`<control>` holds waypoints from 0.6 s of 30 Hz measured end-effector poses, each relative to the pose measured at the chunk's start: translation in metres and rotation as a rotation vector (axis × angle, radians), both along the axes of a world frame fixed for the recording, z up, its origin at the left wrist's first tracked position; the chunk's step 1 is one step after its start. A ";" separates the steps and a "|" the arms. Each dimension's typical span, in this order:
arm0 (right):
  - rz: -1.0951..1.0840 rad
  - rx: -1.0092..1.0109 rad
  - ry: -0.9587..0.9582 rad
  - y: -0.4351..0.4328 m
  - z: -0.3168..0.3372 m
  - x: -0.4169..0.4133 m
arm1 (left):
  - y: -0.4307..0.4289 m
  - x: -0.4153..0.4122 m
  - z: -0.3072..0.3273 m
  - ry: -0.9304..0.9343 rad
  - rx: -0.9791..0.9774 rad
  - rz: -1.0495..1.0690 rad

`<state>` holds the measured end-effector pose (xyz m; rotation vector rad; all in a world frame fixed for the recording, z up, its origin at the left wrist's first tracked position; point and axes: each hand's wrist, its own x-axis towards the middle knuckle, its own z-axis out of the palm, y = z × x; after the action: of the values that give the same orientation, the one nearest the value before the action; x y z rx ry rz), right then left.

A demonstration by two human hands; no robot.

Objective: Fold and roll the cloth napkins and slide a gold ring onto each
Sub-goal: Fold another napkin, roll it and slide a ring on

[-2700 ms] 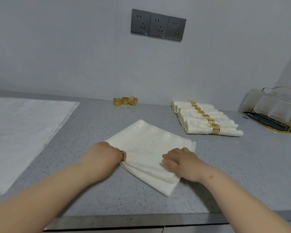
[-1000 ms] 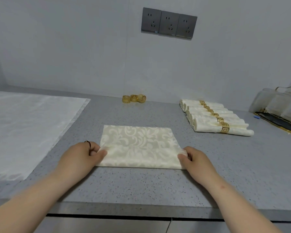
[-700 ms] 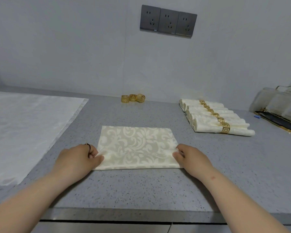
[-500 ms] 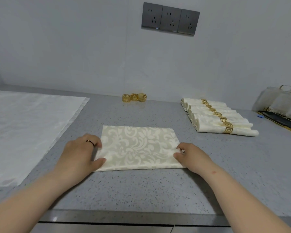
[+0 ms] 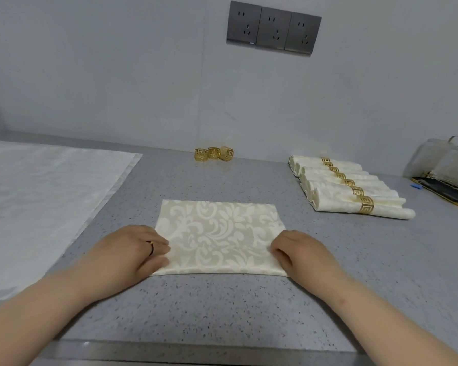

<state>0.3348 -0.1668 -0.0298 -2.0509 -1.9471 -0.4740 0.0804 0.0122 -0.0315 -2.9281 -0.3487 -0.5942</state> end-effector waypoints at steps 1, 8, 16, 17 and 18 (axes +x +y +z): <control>0.002 -0.059 0.064 -0.004 0.000 0.001 | -0.002 -0.001 0.002 0.036 -0.023 0.014; -0.046 -0.236 0.361 -0.025 0.004 0.010 | 0.002 -0.009 -0.003 0.010 -0.383 0.080; -0.153 -0.244 0.406 0.003 0.027 0.009 | 0.007 0.018 0.023 0.099 -0.151 0.205; -0.172 -0.240 0.501 0.007 0.030 0.012 | 0.011 0.022 0.023 0.090 -0.234 0.238; -0.191 -0.232 0.603 0.010 0.032 0.015 | 0.014 0.024 0.026 0.072 -0.355 0.269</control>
<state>0.3496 -0.1567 0.0017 -2.1873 -1.5023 0.3267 0.1043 0.0266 -0.0054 -3.1376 -0.9061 -0.4233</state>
